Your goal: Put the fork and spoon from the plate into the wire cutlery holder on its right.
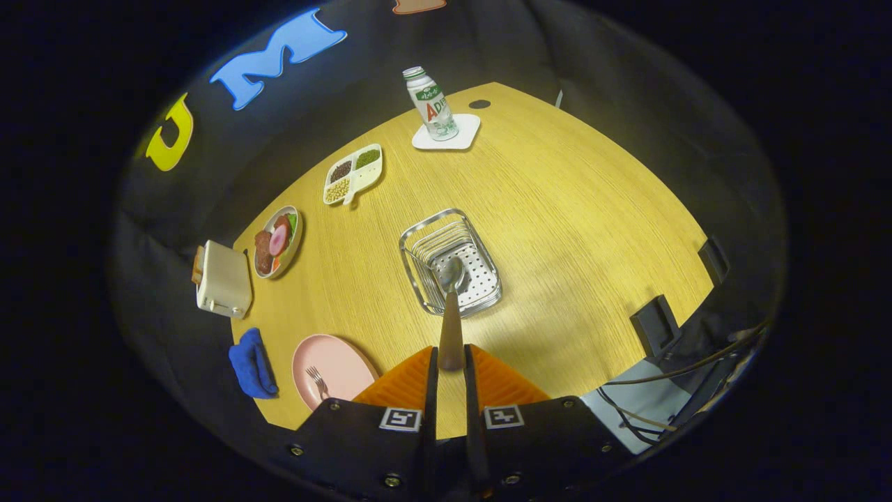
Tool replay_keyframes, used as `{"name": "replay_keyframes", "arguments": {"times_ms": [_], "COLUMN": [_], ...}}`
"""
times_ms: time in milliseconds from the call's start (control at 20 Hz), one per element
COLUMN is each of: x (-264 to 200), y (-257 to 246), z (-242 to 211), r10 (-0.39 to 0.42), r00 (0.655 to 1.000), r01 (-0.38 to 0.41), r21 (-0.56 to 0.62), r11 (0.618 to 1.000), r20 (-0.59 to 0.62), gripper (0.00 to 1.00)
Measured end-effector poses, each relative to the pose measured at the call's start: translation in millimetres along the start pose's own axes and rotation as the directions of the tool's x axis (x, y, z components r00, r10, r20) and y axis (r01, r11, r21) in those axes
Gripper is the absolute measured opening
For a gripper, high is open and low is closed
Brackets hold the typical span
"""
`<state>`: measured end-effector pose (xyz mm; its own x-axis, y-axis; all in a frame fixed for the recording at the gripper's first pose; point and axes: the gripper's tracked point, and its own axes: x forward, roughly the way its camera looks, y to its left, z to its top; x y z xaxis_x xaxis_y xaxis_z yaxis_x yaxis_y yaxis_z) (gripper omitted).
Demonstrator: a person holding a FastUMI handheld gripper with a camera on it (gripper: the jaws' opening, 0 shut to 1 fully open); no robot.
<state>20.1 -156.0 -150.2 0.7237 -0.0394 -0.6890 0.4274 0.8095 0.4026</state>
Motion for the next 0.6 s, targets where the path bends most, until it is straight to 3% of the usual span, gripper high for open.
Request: {"name": "replay_keyframes", "arguments": {"times_ms": [50,150,600], "x": [-2.0,-7.2,-12.5], "y": [1.4,0.2,19.4], "z": [2.2,3.6,-12.4], "r10": [0.006,-0.004,0.048], "r00": [1.000,1.000,0.999], "r01": [-0.006,0.004,-0.047], "r21": [-0.004,-0.012,-0.030], "r11": [1.000,1.000,0.998], "r20": [0.014,0.027,0.010], "gripper": [0.19,0.49,0.49]}}
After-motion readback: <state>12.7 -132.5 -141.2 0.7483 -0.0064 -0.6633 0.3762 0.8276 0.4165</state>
